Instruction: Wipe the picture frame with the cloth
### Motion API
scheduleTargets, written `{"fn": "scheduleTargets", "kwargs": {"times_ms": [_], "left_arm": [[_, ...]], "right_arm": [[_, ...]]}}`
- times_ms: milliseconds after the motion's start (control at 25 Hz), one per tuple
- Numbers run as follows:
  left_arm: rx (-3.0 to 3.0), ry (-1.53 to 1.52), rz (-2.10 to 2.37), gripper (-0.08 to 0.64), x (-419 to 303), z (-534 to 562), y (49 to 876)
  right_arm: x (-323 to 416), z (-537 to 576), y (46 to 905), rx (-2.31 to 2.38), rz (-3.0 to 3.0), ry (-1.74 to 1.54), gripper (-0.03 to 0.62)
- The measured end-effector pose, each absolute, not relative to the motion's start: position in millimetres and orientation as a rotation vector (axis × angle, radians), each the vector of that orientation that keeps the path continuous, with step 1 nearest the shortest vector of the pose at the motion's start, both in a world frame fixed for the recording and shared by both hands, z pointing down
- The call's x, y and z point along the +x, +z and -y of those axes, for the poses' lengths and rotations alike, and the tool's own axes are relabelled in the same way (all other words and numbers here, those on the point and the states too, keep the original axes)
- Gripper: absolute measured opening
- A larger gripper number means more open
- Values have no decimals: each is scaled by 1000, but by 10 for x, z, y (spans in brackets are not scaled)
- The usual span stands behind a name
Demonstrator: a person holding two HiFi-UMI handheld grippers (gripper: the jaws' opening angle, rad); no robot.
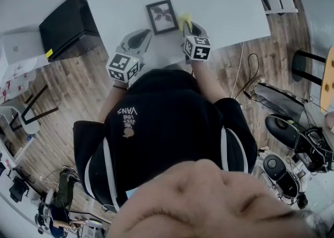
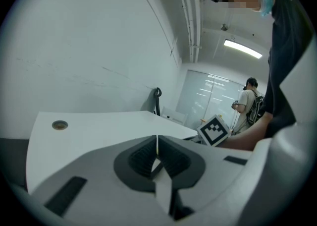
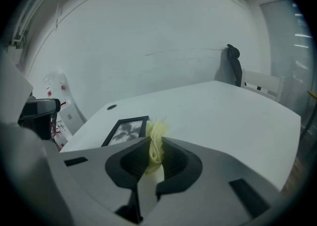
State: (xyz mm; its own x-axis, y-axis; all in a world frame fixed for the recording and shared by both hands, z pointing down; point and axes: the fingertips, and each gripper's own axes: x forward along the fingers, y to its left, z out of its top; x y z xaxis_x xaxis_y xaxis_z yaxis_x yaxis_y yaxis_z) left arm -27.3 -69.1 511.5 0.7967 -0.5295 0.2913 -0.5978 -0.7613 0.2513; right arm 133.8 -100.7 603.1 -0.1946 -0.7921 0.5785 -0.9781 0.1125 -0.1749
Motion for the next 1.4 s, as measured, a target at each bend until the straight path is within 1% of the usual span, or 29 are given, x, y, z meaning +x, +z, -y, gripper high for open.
{"fn": "scheduleTargets", "kwargs": {"times_ms": [640,1400], "left_arm": [[2649,277,893,20,-283,759,5105],[2665,270,880,20,-428,574,5054]], "right_arm": [[1222,1118,5830,1722,2145,738,49],[887,887,5345,1722,2280,578,49]]}}
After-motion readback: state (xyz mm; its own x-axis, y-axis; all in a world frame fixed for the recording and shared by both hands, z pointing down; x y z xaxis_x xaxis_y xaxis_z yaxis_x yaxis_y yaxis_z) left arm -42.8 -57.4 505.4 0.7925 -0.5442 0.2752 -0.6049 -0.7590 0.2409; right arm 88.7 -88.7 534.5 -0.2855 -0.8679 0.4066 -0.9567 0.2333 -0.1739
